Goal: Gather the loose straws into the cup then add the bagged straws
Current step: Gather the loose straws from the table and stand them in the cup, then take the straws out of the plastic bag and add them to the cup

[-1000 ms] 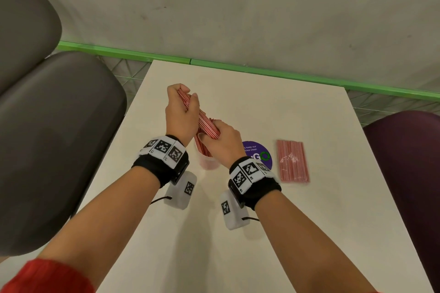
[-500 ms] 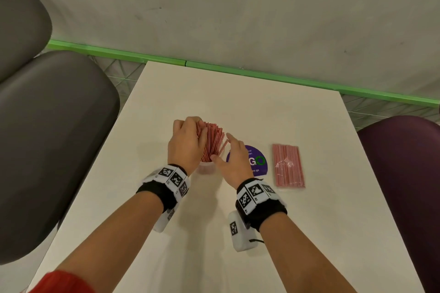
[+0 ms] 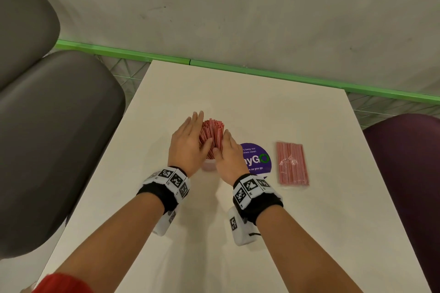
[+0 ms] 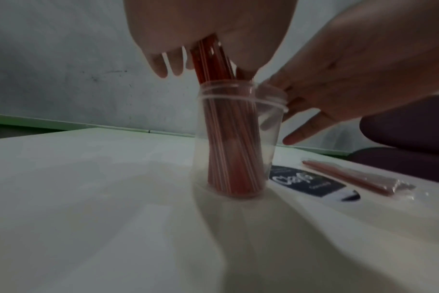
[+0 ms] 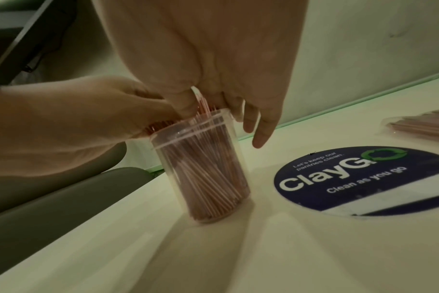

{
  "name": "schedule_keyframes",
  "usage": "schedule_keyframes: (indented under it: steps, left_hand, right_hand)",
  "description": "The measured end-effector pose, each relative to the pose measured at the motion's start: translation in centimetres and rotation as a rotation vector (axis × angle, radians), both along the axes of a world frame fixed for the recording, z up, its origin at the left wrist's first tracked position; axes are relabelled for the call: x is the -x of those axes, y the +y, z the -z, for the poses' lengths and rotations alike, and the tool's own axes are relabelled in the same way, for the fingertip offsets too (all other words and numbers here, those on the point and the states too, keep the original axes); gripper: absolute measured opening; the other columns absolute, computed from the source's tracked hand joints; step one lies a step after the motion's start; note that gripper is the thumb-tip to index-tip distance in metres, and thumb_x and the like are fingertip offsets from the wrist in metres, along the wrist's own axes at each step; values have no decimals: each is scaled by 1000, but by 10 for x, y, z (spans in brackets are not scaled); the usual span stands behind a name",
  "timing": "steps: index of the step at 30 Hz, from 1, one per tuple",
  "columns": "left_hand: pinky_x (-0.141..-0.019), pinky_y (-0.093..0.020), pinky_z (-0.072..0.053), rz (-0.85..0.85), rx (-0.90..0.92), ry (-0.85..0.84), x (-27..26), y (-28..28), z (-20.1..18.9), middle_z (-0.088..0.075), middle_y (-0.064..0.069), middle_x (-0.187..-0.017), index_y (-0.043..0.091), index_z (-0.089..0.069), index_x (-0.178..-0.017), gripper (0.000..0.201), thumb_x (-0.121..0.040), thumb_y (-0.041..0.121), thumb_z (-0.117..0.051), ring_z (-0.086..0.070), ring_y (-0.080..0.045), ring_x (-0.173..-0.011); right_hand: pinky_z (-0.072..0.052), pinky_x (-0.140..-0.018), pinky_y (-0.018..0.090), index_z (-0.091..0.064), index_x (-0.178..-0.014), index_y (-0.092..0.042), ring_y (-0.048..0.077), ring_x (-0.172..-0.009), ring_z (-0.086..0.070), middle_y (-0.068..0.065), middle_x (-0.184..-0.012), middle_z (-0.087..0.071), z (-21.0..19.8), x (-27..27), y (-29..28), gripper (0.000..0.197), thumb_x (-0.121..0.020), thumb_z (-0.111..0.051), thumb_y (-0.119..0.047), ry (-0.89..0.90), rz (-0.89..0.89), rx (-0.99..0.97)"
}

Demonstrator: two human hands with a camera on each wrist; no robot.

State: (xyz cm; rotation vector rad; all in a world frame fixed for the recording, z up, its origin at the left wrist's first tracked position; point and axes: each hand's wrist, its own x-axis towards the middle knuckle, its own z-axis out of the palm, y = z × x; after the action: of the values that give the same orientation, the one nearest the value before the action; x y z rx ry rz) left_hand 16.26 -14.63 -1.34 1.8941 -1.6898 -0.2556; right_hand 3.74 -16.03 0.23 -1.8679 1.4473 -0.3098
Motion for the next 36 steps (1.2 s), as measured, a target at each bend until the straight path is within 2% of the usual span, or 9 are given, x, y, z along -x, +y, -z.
schedule_keyframes:
  steps: [4,11,14,17,21,26,30,34,36]
  left_hand:
    - [-114,-35,-20,-52,93,59,13,2,-25,-41,-6,-148,17,-33,-143,62,-87,31,-56,-29,-24,-141]
    - [-106,-23,-24,173,112,186,84,4,-41,-50,-4,-137,18,-42,-136,53,-86,24,-59,-41,-21,-129]
    - [-103,-20,-29,267,21,248,120,2,-37,-46,-3,-138,18,-39,-137,57,-85,23,-61,-41,-18,-125]
    - [-106,-31,-33,311,-143,214,151,-2,-25,-45,-6,-138,15,-36,-139,58,-86,23,-59,-39,-23,-125]
    - [-106,-37,-32,269,-466,124,183,-10,1,-45,-14,-139,9,-37,-138,55,-90,27,-55,-37,-30,-129]
    - [-80,-35,-53,103,-587,344,210,-17,26,-70,-13,-102,8,-65,-103,37,-82,38,-63,-65,-27,-91]
    - [-88,-37,-51,21,-631,558,216,-18,32,-69,-16,-101,4,-65,-106,32,-86,28,-60,-65,-31,-96]
    - [-72,-30,-44,47,-623,650,208,-14,28,-58,-8,-64,12,-63,-70,29,-92,24,-49,-54,-21,-64]
    - [-71,-29,-44,23,-592,682,201,-13,27,-60,-5,-67,10,-64,-79,24,-91,25,-51,-54,-18,-64]
  right_hand:
    - [-8,-119,34,-7,-150,-10,24,-147,-6,6,-160,-9,-5,16,-4,61,-99,-36,-27,-100,97,-2]
    - [-30,-109,28,-37,-138,-9,24,-134,-35,10,-144,-35,-15,76,-13,47,-93,-49,-14,-168,300,92]
    - [-33,-103,28,-41,-135,-8,25,-130,-39,12,-140,-39,-6,114,-19,47,-89,-51,-13,-52,383,89]
    - [-35,-103,41,-40,-134,-7,31,-128,-36,14,-138,-40,7,150,-20,50,-88,-52,-20,166,500,28]
    - [-33,-105,44,-34,-137,-4,33,-132,-31,16,-142,-35,22,185,-12,53,-90,-52,-21,260,559,-141]
    - [-37,-104,37,-37,-137,1,33,-126,-45,18,-137,-47,38,197,-11,53,-89,-53,-14,11,578,-235]
    - [-46,-84,32,-59,-117,-1,26,-94,-58,14,-108,-64,45,194,-10,32,-86,-55,-11,-141,561,-316]
    - [-46,-72,36,-59,-74,-10,24,-76,-54,11,-77,-59,42,192,-1,11,-81,-57,-3,-304,557,-388]
    - [-50,-76,36,-60,-85,-5,26,-77,-56,16,-84,-61,36,189,5,10,-81,-56,4,-484,562,-440]
